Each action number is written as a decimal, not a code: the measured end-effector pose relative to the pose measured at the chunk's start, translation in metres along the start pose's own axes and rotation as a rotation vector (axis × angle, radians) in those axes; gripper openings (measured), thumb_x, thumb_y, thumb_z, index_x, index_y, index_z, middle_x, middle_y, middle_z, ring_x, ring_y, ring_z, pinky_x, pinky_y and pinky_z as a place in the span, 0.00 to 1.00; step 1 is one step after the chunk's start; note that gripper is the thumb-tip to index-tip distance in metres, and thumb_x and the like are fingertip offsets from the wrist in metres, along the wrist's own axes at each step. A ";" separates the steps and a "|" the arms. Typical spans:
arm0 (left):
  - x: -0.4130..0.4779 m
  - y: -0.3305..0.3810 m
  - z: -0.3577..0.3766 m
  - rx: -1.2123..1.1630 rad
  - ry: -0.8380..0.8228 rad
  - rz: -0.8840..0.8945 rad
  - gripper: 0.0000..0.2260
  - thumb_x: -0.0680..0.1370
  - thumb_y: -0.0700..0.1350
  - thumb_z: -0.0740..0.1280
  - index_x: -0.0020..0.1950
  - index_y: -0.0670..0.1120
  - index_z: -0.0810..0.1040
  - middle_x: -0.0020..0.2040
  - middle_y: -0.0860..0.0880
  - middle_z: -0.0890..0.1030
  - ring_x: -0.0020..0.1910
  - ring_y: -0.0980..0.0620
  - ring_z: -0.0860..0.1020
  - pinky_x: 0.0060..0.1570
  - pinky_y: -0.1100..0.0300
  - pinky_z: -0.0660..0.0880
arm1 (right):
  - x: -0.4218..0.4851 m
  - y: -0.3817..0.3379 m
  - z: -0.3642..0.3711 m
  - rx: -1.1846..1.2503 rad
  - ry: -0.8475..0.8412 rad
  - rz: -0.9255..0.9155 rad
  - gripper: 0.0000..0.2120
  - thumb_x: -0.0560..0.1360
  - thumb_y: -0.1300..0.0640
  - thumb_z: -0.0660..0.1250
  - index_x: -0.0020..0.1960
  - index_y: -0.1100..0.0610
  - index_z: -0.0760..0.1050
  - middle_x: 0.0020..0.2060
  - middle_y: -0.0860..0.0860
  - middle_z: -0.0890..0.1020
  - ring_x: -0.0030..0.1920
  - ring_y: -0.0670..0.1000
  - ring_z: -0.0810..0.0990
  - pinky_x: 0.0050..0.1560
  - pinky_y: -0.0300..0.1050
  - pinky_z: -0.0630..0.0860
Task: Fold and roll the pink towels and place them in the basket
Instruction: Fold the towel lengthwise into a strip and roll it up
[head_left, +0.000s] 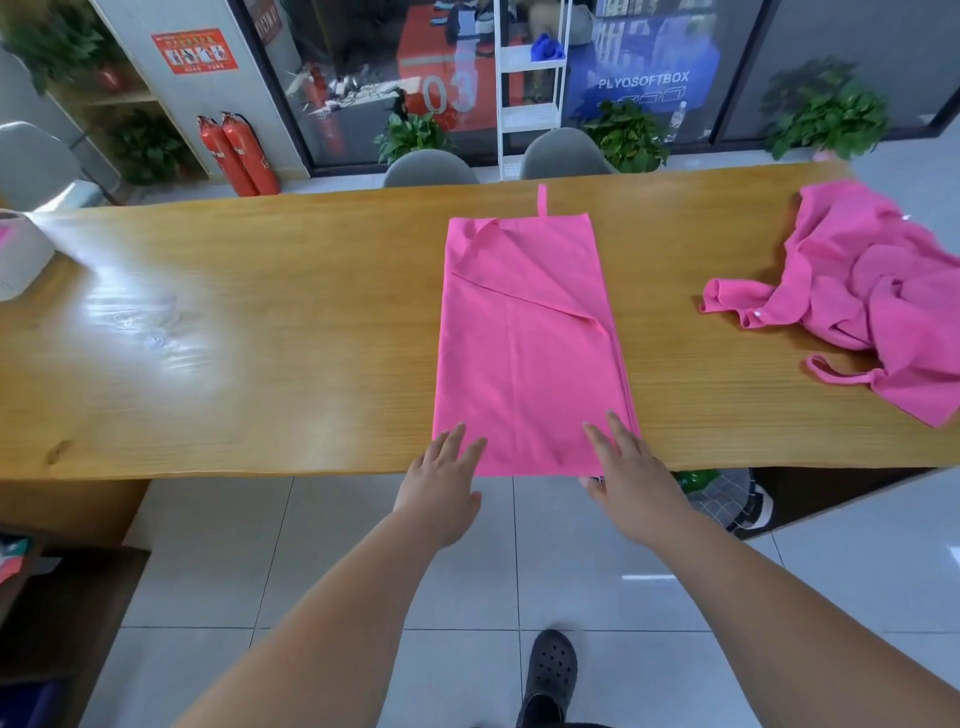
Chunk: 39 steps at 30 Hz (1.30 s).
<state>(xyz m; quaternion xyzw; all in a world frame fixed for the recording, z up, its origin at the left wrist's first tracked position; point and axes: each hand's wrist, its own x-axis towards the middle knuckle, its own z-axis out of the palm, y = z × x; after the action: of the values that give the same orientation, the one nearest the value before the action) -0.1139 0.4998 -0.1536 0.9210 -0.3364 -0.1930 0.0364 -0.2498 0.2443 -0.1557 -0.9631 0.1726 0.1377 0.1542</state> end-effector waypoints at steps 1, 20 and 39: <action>0.004 0.001 0.002 0.025 -0.018 0.003 0.35 0.84 0.50 0.65 0.86 0.55 0.49 0.87 0.48 0.46 0.85 0.45 0.48 0.82 0.46 0.54 | 0.005 0.000 0.000 -0.015 -0.030 -0.008 0.38 0.85 0.41 0.59 0.86 0.47 0.41 0.85 0.55 0.42 0.84 0.60 0.49 0.80 0.59 0.58; 0.038 -0.001 -0.007 0.186 0.069 0.043 0.24 0.86 0.55 0.57 0.82 0.53 0.61 0.73 0.48 0.71 0.72 0.45 0.69 0.74 0.50 0.65 | 0.033 0.015 -0.019 -0.231 0.028 -0.096 0.36 0.81 0.33 0.38 0.76 0.47 0.69 0.67 0.47 0.76 0.68 0.52 0.72 0.68 0.51 0.70; 0.131 -0.040 -0.031 -0.020 0.178 0.086 0.18 0.83 0.55 0.61 0.73 0.55 0.72 0.76 0.51 0.68 0.75 0.47 0.68 0.73 0.49 0.70 | 0.141 -0.026 -0.044 -0.244 0.017 -0.142 0.26 0.81 0.38 0.51 0.68 0.48 0.78 0.65 0.51 0.78 0.63 0.56 0.77 0.58 0.58 0.79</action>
<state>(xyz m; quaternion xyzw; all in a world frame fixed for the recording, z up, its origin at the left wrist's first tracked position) 0.0140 0.4455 -0.1766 0.9189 -0.3690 -0.1119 0.0838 -0.1036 0.2110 -0.1542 -0.9856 0.0872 0.1384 0.0439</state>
